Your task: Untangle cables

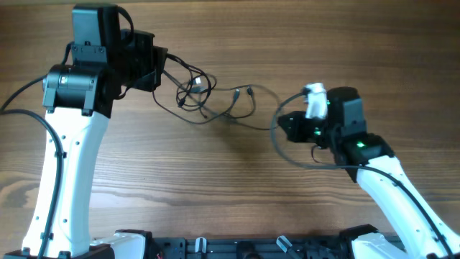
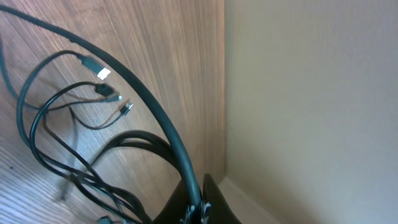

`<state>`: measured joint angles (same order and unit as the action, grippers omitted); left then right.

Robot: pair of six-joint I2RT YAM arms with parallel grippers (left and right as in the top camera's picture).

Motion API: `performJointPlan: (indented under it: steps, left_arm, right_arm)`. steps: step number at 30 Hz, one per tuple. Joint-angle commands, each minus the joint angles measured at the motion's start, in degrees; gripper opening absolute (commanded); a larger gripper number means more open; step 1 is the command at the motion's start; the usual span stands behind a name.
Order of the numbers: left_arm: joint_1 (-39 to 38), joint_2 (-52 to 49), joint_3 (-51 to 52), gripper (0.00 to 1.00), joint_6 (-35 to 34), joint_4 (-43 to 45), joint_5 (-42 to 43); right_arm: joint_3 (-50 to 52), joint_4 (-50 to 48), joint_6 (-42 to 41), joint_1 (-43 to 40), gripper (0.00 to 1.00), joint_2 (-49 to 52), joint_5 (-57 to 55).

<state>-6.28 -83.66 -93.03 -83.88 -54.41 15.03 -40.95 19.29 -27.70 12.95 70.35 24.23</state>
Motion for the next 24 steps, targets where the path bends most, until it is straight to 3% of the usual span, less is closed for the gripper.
performJointPlan:
  steps: [1, 2, 4, 7, 9, 10, 12, 15, 20, 21, 22, 23, 24]
  left_arm:
    - [0.46, 0.83, -0.13, 0.04, 1.16, -0.13, -2.69]
    - [0.37, 0.83, -0.13, 0.04, 1.2, -0.39, -2.67]
    - [-0.26, 0.83, -0.09, 0.04, 5.01, -0.46, -2.67]
    - [-2.47, 0.83, -0.09, 0.04, 11.72, -0.33, -0.7]
    - [-4.96, 0.83, -0.09, 0.04, 11.67, 1.01, 3.56]
    - [-5.66, 0.83, -0.09, 0.04, 11.69, 1.7, 5.18]
    - [-6.93, 0.83, -0.09, 0.04, 12.61, 2.21, 7.5]
    - [-9.44, 0.83, -0.09, 0.04, 20.46, 2.32, 8.57]
    - [-13.88, 0.83, -0.09, 0.09, 26.53, 4.92, 11.13]
    - [-15.06, 0.83, -0.09, 0.09, 26.49, 5.44, 11.19]
    - [-16.09, 0.83, -0.09, 0.09, 26.53, 6.25, 11.56]
    - [-16.76, 0.83, -0.09, 0.05, 26.97, 7.28, 12.46]
    - [-16.35, 1.07, -0.09, 0.04, 28.35, 8.13, 13.11]
  right_arm:
    - [0.15, 8.22, -16.79, -5.22, 0.47, -2.45, -20.22]
    - [0.15, 9.38, -17.38, -6.32, 0.61, -2.71, -19.12]
    - [0.15, 7.72, -14.99, -6.54, 0.75, -2.75, -11.65]
    - [0.15, -5.88, 1.66, -5.73, 0.86, -2.73, 16.02]
    - [0.15, -19.32, 7.91, -2.71, 0.96, -2.69, 24.61]
    - [0.15, -22.47, 8.22, -1.57, 0.96, -2.58, 24.44]
    - [0.15, -30.53, 7.93, 1.16, 0.82, -1.86, 24.26]
    - [0.15, -40.26, 5.25, 6.69, 0.67, 0.04, 23.52]
    - [0.15, -48.61, 5.18, 16.02, 0.78, 7.58, 18.95]
    - [0.15, -51.08, 5.18, 17.4, 0.71, 9.86, 16.76]
    - [0.15, -52.61, 5.2, 17.86, 0.49, 11.23, 15.93]
    - [0.15, -52.61, 4.85, 17.88, 0.13, 12.55, 13.53]
    - [0.15, -49.75, 3.96, 17.33, 0.04, 12.83, 9.92]
